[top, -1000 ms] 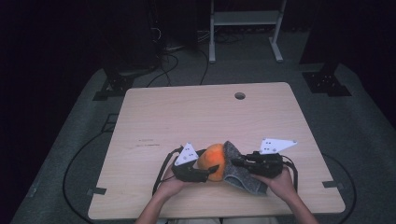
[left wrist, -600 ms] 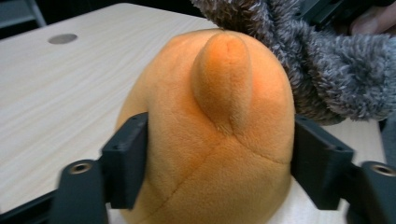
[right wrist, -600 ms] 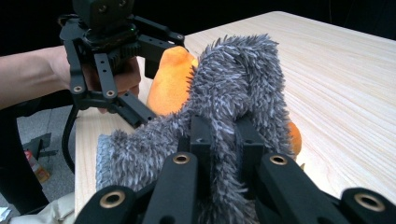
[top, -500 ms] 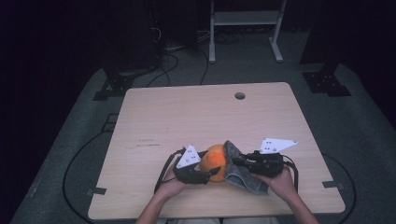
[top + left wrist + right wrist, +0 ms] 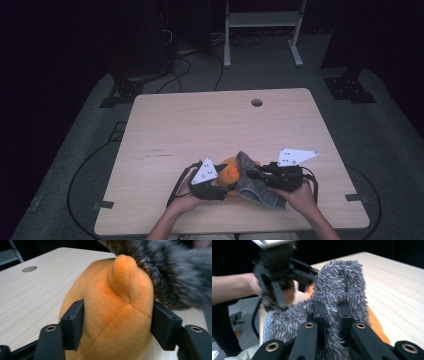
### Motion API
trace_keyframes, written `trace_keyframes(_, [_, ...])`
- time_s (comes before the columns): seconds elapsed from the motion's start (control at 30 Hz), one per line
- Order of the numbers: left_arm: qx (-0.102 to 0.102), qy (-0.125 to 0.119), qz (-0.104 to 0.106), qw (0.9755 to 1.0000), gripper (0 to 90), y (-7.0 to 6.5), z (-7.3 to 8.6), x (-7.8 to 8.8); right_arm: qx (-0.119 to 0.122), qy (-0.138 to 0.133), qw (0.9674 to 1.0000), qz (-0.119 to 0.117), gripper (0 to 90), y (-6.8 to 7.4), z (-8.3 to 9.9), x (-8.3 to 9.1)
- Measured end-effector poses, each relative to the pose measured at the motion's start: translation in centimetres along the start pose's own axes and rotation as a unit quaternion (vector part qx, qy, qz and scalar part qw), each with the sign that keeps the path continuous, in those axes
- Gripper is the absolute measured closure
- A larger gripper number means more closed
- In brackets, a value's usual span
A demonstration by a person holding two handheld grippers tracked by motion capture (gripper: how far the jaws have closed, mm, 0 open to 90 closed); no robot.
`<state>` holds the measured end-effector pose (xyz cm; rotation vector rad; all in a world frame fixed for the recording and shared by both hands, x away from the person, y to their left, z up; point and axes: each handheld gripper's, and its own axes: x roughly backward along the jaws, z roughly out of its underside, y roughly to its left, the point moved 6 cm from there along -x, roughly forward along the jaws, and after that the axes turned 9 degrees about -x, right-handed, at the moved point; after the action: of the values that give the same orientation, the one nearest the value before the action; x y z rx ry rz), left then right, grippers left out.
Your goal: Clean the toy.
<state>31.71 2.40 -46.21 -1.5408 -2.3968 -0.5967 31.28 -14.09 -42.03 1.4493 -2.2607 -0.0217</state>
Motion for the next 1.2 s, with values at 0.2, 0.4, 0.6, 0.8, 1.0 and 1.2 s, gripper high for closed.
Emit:
trace_keyframes(0.2, [-0.024,0.002,0.021,0.9995,34.8,-0.9,0.0,-0.1,0.016,0.01,0.9998,-0.011,80.8,0.8,-0.1,-0.7])
trace_keyframes(0.4, [-0.023,0.012,0.01,0.9996,25.0,-0.6,0.1,-0.3,0.017,0.015,0.9997,-0.01,80.8,1.0,0.0,-0.8])
trace_keyframes(0.6, [-0.019,0.009,0.015,0.9997,34.5,-0.6,0.3,-0.2,0.011,0.012,0.9998,0.013,80.8,-0.3,0.2,0.0])
trace_keyframes(0.8, [-0.028,0.01,0.024,0.9993,35.3,-0.8,0.4,-0.1,-0.007,0.022,0.999,0.04,80.8,-2.2,0.8,0.9])
trace_keyframes(1.0, [-0.03,0.009,0.026,0.9992,35.3,-0.9,0.4,-0.2,-0.013,0.014,0.9996,0.02,80.8,-1.7,0.3,1.0])
trace_keyframes(1.2, [-0.056,0.017,0.03,0.9978,34.9,-1.6,0.3,-0.4,0.022,0.018,0.9996,-0.009,80.8,0.6,-0.4,-0.2])
